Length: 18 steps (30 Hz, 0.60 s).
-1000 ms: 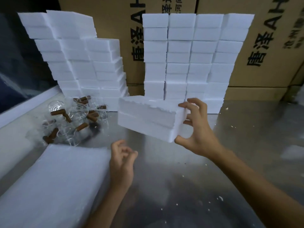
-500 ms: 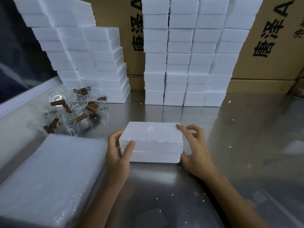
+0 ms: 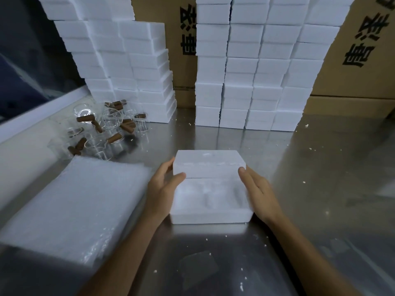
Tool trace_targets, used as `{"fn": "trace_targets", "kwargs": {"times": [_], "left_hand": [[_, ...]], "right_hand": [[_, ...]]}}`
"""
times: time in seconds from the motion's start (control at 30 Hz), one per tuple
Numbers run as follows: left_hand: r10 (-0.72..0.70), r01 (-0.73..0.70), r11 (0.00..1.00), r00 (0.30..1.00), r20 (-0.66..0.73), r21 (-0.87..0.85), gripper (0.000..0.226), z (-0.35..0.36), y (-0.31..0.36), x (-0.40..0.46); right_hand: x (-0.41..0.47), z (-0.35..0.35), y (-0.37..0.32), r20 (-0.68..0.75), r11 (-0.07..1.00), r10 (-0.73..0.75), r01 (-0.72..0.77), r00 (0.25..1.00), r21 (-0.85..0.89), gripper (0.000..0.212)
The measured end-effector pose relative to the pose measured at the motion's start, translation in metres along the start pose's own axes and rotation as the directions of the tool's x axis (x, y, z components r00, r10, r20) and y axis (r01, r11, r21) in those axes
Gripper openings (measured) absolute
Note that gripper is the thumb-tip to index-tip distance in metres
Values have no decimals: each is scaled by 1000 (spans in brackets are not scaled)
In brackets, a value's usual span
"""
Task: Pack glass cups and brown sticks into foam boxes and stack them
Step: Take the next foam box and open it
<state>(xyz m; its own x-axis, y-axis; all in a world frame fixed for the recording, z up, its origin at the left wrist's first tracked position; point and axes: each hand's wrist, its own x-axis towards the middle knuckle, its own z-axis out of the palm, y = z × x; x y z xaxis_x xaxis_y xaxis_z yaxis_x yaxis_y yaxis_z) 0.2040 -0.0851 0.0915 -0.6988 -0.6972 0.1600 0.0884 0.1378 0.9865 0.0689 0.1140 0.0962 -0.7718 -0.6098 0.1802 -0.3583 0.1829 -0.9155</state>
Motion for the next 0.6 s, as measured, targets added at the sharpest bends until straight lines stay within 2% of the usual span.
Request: {"fn": "trace_targets", "kwargs": {"times": [0.07, 0.13, 0.27, 0.47, 0.6], "left_hand": [[-51, 49, 999, 992, 114, 19, 60, -2, 1, 2], [-87, 76, 994, 984, 153, 75, 54, -2, 1, 4], [-130, 129, 966, 991, -9, 223, 18, 2, 3, 9], [-77, 135, 955, 972, -220, 263, 10, 2, 1, 12], [-68, 124, 955, 976, -209, 269, 13, -8, 6, 17]], "right_hand": [[2, 0, -4, 6, 996, 74, -73, 997, -44, 58], [6, 0, -9, 3, 988, 128, -127, 992, -82, 58], [15, 3, -17, -109, 950, 216, -235, 970, -207, 63], [26, 14, -17, -232, 893, 262, -326, 937, -311, 46], [26, 26, -18, -326, 871, 306, -402, 894, -283, 45]]}}
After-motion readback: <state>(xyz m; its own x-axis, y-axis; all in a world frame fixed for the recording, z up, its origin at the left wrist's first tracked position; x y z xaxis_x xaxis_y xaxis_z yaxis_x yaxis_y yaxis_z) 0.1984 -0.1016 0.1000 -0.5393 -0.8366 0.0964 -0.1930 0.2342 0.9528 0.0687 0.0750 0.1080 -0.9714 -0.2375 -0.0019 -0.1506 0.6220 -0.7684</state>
